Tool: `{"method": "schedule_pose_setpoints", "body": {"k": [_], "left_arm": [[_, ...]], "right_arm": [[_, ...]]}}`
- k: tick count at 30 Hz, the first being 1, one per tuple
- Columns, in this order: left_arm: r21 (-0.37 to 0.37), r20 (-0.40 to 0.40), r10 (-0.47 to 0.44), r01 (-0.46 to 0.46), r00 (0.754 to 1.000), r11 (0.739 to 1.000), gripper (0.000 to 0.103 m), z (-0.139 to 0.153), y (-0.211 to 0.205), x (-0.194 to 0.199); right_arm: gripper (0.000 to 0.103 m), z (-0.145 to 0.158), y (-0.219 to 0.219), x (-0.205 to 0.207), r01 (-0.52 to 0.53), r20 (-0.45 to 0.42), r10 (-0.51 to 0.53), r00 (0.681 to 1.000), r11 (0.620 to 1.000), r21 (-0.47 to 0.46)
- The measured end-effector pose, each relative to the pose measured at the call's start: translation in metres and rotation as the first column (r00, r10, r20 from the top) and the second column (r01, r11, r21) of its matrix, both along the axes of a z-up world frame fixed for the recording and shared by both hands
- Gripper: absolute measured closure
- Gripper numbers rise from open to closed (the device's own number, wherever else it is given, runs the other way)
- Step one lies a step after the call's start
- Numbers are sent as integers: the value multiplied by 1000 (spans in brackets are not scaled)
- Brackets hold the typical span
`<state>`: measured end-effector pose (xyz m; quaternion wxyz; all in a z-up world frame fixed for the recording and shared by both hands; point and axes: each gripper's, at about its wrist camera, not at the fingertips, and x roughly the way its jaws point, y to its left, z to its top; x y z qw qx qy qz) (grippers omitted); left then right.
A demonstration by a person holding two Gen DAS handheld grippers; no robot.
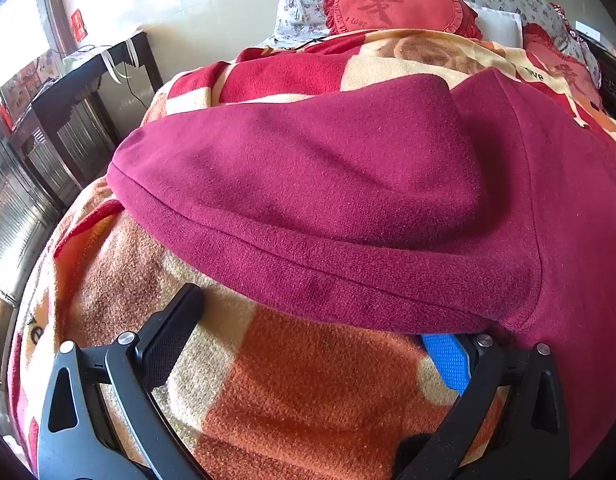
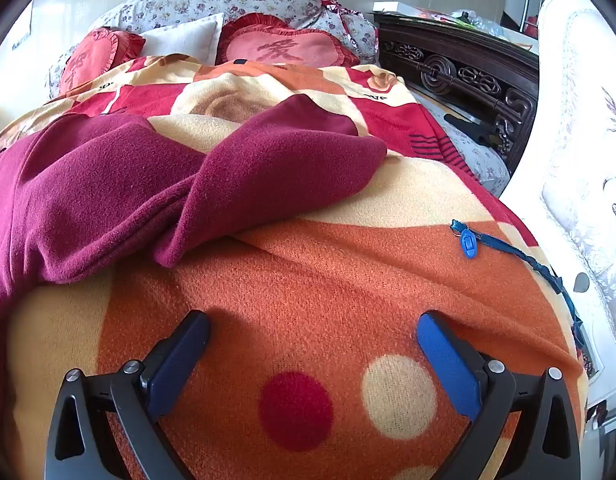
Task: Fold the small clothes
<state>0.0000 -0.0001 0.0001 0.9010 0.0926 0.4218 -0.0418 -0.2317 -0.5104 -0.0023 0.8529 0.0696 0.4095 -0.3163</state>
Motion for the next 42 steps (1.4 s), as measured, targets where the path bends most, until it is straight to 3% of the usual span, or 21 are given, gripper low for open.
{"method": "schedule_pose_setpoints", "body": {"k": [9, 15, 26, 29, 34, 39, 42], "left_arm": [[4, -4, 5, -5, 1000, 1000, 0, 1, 0, -1], [-4, -67, 4, -4, 998, 1000, 1, 8, 2, -10], [-40, -44, -51, 49, 998, 998, 1, 49, -3, -52], [-64, -29, -70, 68, 997, 996, 1, 62, -5, -61], [-85, -14, -106, 105, 994, 991, 1, 78, -11, -75], [-107, -10, -139, 137, 990, 985, 1, 86, -21, -84], [-103, -7, -157, 155, 988, 983, 1, 89, -29, -90]], "right_arm": [[0, 0, 0, 0, 0, 0, 0, 1000, 1000, -1], [0, 0, 0, 0, 0, 0, 0, 1000, 1000, -1], [0, -3, 0, 1, 1, -8, -1, 1000, 1000, -1], [0, 2, -3, 1, -19, -51, 22, 998, 998, 53], [0, 31, 16, -20, -27, -96, 37, 995, 995, 101], [0, 80, 50, -49, -47, -73, 56, 996, 991, 124], [0, 109, 76, -59, -98, -18, 103, 994, 978, 184]]}}
